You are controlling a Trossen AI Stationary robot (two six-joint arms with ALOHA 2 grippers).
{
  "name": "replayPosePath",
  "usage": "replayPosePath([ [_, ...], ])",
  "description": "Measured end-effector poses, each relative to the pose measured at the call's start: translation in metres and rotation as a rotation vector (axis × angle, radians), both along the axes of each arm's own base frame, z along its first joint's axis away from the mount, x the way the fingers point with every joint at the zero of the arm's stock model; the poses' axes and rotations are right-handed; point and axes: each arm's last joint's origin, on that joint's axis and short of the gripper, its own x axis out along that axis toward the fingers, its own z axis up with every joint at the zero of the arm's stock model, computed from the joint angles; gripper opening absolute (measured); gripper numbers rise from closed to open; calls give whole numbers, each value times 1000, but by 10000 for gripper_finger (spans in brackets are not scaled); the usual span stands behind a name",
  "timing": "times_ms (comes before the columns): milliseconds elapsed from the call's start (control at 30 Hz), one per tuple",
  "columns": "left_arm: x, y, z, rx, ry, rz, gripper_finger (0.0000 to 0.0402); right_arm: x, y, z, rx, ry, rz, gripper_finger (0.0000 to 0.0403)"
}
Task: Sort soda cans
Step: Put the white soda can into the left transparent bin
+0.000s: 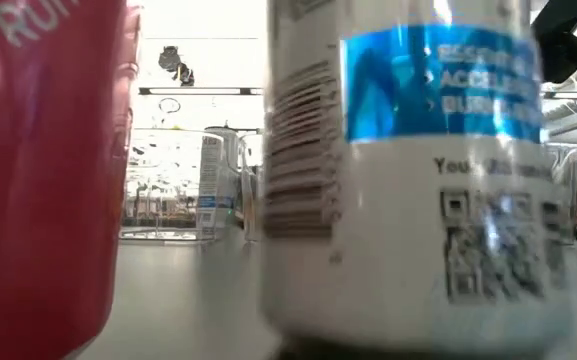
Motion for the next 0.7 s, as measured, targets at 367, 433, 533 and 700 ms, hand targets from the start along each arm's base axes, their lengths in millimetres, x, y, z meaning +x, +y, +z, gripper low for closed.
replayPosePath([
  [367,14,31,37,19,-6,42,292,0,0,0,2,-1,-1,394],
  [433,13,41,47,44,26,52,292,0,0,0,4,-1,-2,394],
  [533,13,54,64,71,36,44,292,0,0,0,4,-1,-2,394],
  [700,3,79,97,82,17,47,292,0,0,0,4,-1,-2,394],
])
